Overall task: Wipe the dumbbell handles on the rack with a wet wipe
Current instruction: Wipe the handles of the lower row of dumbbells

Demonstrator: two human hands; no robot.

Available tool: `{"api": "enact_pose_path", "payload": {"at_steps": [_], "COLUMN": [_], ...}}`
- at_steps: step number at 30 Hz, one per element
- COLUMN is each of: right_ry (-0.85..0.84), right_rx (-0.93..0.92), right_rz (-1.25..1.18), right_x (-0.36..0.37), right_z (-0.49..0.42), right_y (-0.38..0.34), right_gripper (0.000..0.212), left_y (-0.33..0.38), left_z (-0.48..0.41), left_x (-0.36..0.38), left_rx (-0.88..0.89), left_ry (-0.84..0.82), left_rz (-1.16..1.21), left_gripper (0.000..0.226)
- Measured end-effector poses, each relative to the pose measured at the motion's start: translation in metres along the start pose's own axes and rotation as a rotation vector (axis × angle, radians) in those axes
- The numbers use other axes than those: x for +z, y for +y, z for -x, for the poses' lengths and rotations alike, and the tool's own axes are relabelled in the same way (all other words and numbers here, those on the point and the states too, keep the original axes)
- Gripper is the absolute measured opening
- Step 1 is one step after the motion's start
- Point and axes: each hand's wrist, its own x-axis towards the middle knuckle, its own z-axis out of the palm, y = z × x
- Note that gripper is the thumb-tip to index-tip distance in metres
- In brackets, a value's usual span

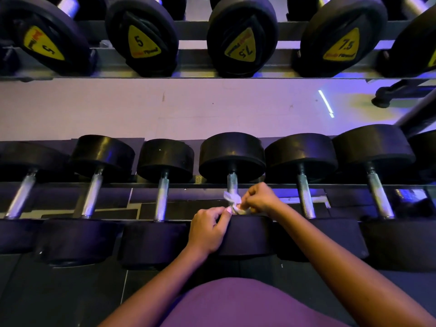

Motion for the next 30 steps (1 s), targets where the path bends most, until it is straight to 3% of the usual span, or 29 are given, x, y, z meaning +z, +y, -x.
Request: {"api": "enact_pose_path", "payload": {"at_steps": [3, 6, 8, 12, 16, 23, 26, 30], "right_ry": [-0.075, -0.099, 0.021, 0.231, 0.196, -0.061, -0.043, 0.118], "right_rx": [-0.027, -0.023, -0.024, -0.083, -0.081, -0.004, -0.026, -0.07], "right_rz": [0.073, 0.045, -0.019, -0.098, -0.01, 0.189, 0.19, 0.138], "right_x": [0.001, -0.002, -0.005, -0.007, -0.001, 0.002, 0.002, 0.0], "right_z": [0.009, 0.005, -0.002, -0.016, -0.015, 0.013, 0.012, 0.002], "right_y": [0.008, 0.002, -0.008, -0.03, -0.033, -0.007, -0.006, -0.018], "right_gripper": [0.026, 0.017, 0.006, 0.015, 0.019, 0.024, 0.018, 0.016], "left_y": [-0.001, -0.002, -0.006, -0.01, -0.008, -0.002, 0.0, -0.004], "left_z": [0.0, 0.0, 0.0, -0.001, 0.0, 0.0, 0.0, 0.0], "left_x": [0.0, 0.001, 0.003, 0.004, 0.004, 0.001, 0.0, 0.001], "left_rx": [0.004, 0.008, 0.0, -0.013, -0.003, 0.021, 0.008, -0.001], "left_ry": [0.006, 0.005, -0.014, -0.043, -0.041, 0.017, 0.015, -0.011], "left_rz": [-0.019, 0.002, 0.01, 0.021, 0.037, 0.006, -0.003, 0.003], "left_gripper": [0.044, 0.043, 0.051, 0.06, 0.058, 0.044, 0.045, 0.053]}}
